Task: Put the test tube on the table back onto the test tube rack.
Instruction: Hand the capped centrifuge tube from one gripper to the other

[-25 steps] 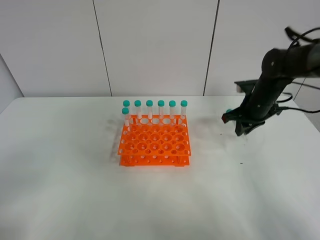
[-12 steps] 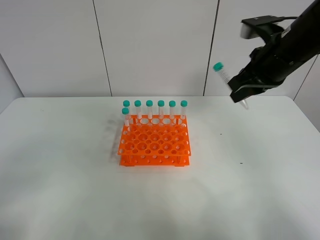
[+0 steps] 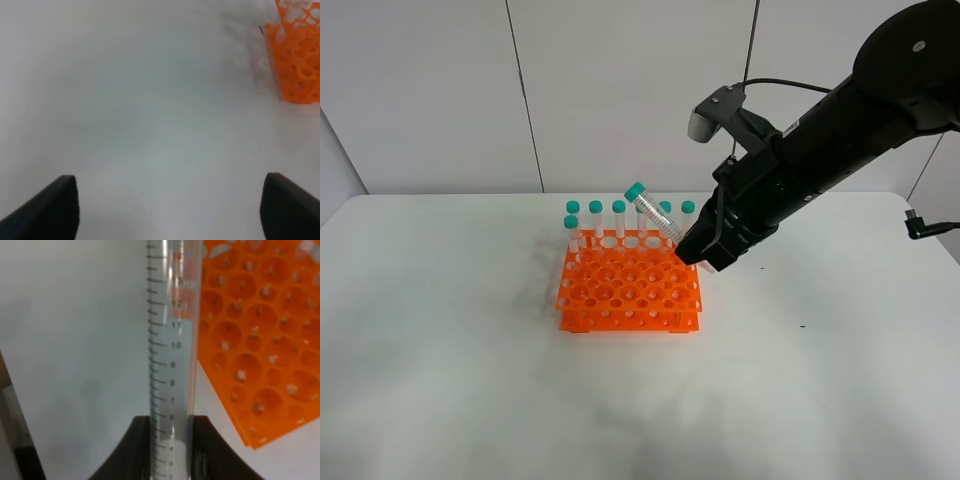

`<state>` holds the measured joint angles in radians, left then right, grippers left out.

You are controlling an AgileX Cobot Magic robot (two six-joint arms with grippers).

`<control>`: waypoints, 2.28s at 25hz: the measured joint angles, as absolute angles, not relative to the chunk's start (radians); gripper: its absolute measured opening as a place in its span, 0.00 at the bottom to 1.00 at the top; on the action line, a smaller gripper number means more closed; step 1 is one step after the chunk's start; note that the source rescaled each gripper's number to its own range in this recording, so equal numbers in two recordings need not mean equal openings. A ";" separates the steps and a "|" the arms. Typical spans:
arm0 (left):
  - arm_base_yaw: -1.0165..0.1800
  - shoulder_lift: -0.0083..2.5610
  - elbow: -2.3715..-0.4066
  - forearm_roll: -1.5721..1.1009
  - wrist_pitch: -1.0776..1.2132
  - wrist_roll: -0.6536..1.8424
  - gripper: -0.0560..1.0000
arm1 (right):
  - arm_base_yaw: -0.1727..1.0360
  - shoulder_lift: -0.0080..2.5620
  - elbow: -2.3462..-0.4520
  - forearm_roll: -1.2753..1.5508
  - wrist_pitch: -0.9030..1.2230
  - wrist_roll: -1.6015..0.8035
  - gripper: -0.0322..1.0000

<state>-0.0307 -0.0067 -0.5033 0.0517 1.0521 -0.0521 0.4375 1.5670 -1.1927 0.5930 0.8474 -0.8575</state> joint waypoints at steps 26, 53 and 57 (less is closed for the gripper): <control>-0.031 0.716 -0.931 -0.099 0.831 -0.006 1.00 | 0.437 1.595 -1.193 0.699 0.738 -0.864 0.07; -0.310 1.547 -1.004 -1.535 0.590 0.961 1.00 | 0.437 1.595 -1.193 0.717 0.733 -0.864 0.07; -0.325 1.587 -1.004 -1.641 0.586 1.046 1.00 | 0.437 1.595 -1.193 0.717 0.734 -0.864 0.07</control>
